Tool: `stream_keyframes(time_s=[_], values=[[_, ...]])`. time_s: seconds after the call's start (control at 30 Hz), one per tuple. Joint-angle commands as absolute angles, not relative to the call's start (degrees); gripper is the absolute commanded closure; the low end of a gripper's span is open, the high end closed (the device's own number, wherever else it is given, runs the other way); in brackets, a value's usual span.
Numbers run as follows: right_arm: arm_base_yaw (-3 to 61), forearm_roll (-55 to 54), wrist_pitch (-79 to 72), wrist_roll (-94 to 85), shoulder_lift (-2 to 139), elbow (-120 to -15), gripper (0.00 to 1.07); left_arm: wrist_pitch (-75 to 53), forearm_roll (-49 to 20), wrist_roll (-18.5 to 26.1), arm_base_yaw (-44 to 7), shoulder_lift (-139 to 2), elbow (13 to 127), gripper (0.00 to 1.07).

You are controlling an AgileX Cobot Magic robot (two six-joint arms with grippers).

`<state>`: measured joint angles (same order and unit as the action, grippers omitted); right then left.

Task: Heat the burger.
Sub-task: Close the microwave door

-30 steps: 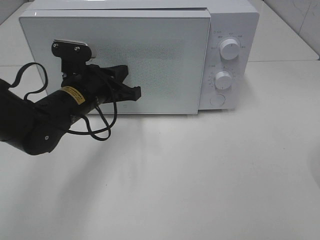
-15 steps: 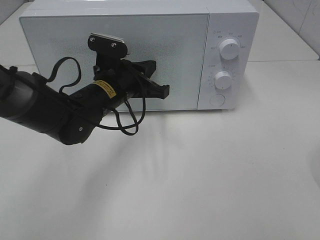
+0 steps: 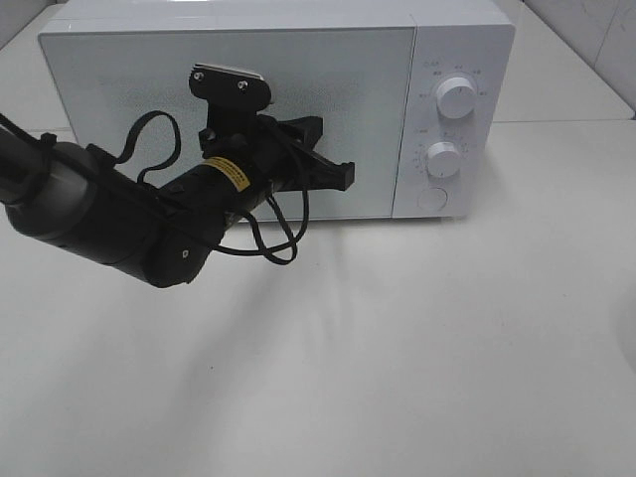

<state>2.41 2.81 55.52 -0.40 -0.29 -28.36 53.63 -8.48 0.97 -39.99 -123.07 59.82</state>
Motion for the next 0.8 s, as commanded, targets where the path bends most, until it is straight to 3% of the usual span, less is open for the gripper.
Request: stream_keyframes(time_s=[0.03, 0.2, 0.43, 0.63, 0.8], values=[[2.29, 2.41, 55.12, -0.97, -1.72, -28.42, 0.58, 55.69, -17.13, 3.72, -39.94, -121.47, 61.59, 1.07], [2.29, 2.41, 55.12, -0.97, -1.72, -28.42, 0.58, 54.83, -17.53, 8.02, -43.03, -119.75, 61.59, 1.07], [2.29, 2.41, 55.12, -0.97, -1.72, -28.42, 0.58, 52.6, -18.96, 9.97, -46.52, -117.11, 61.48, 1.07], [2.29, 2.41, 55.12, -0.97, -1.72, -28.42, 0.58, 42.0, -18.91, 14.73, -49.22, -112.64, 60.1, 1.07], [2.29, 2.41, 55.12, -0.97, -1.72, -28.42, 0.58, 29.22, -18.91, 14.73, -50.02, -107.83, 57.93, 1.07]])
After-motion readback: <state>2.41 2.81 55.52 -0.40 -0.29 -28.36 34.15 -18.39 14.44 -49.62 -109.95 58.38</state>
